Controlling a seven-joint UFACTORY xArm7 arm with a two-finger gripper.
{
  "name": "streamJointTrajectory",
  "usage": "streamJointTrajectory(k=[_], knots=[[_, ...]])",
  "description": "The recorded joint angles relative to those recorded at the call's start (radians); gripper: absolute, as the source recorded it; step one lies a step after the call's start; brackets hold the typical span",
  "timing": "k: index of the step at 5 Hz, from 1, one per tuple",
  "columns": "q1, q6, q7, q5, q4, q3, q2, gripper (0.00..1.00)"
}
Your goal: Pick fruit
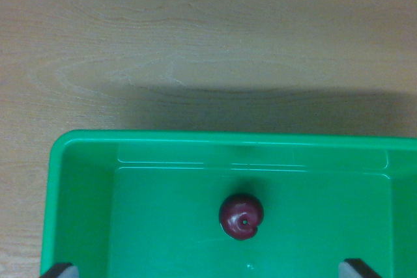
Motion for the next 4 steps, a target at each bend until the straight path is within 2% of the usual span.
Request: streamJointTrajectory(k=[1, 2, 3, 4], knots=[[-0.0021, -0.034, -0.002, -0.0016, -0.022, -0.001, 0.017, 0.00], [-0.0021, -0.034, -0.002, -0.0016, -0.022, -0.001, 0.017, 0.00], [-0.0044, -0.072, -0.005, -0.0033, -0.046, -0.003, 0.036, 0.00], [-0.0044, -0.072, -0.005, -0.0033, -0.046, -0.003, 0.036, 0.00]])
